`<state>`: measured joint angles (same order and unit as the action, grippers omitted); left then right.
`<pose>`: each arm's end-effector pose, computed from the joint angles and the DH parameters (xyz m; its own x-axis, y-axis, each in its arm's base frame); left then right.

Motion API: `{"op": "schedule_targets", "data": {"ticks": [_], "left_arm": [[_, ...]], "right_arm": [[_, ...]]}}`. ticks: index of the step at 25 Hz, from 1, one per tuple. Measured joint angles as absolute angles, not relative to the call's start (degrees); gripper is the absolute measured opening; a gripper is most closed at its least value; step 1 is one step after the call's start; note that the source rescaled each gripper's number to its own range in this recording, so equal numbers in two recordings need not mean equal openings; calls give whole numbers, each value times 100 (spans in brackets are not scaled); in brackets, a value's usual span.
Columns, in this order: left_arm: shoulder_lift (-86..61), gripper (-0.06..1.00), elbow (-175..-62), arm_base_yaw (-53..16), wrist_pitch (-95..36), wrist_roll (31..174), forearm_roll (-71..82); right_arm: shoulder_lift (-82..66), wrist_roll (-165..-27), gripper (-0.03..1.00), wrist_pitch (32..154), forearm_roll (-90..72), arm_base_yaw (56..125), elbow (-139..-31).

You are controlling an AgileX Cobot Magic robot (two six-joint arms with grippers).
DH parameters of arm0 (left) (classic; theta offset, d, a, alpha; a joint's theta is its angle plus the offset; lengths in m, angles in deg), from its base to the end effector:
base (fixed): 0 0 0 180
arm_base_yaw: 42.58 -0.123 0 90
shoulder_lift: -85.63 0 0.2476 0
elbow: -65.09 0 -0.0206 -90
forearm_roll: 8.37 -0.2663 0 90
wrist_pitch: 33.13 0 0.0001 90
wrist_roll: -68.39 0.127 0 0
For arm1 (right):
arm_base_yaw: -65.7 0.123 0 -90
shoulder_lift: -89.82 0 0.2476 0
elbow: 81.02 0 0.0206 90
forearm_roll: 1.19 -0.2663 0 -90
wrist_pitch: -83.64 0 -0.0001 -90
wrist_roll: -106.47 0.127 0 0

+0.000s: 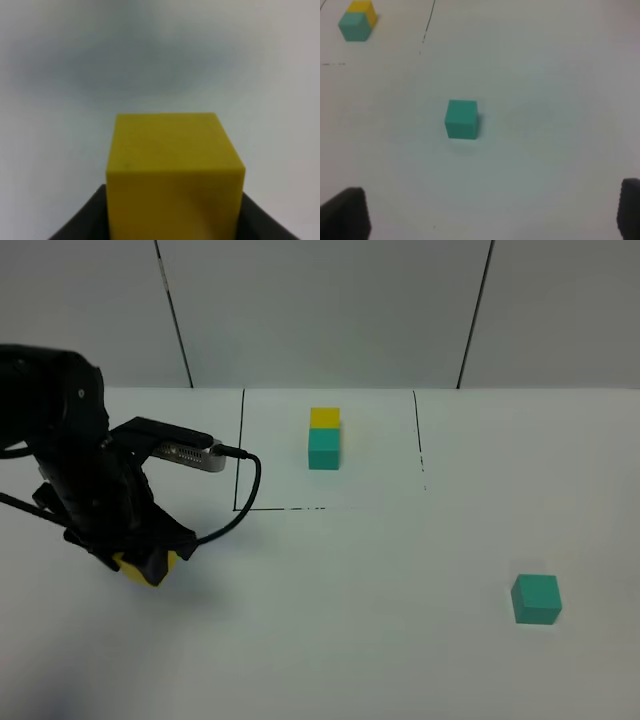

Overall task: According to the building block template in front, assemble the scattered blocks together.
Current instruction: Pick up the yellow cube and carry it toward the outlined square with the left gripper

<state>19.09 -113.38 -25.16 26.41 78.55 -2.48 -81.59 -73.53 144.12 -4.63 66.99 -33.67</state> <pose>0.3410 -0.1188 0.1304 -0.9039 0.4139 -0.1078 0.4225 0.9032 -0.0752 0.0777 0.0084 0.2698 -0.4460 0.0195 -0.8948 -0.0561 0.9972 0.0497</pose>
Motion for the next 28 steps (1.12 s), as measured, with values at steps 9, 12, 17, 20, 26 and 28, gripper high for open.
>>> {"op": "schedule_targets", "data": {"ticks": [9, 12, 17, 20, 26, 28], "left_arm": [[2317, 0, -12168, -2055, 3078, 10272, -292], [2586, 0, -12435, -1704, 3085, 10924, -377], [3156, 0, -13153, -1196, 3112, 11228, -612], [3486, 0, -13604, -940, 3112, 11282, -700], [4123, 0, -14407, -536, 3244, 11427, -837], [4334, 0, -14675, -453, 3354, 11503, -837]], "right_arm": [[-8159, -7353, 100, 14412, -463, 6699, -3367], [-8159, -7353, 100, 14412, -463, 6699, -3367], [-8159, -7353, 100, 14412, -463, 6699, -3367], [-8159, -7353, 100, 14412, -463, 6699, -3367], [-8159, -7353, 100, 14412, -463, 6699, -3367], [-8159, -7353, 100, 14412, -463, 6699, -3367]]}}
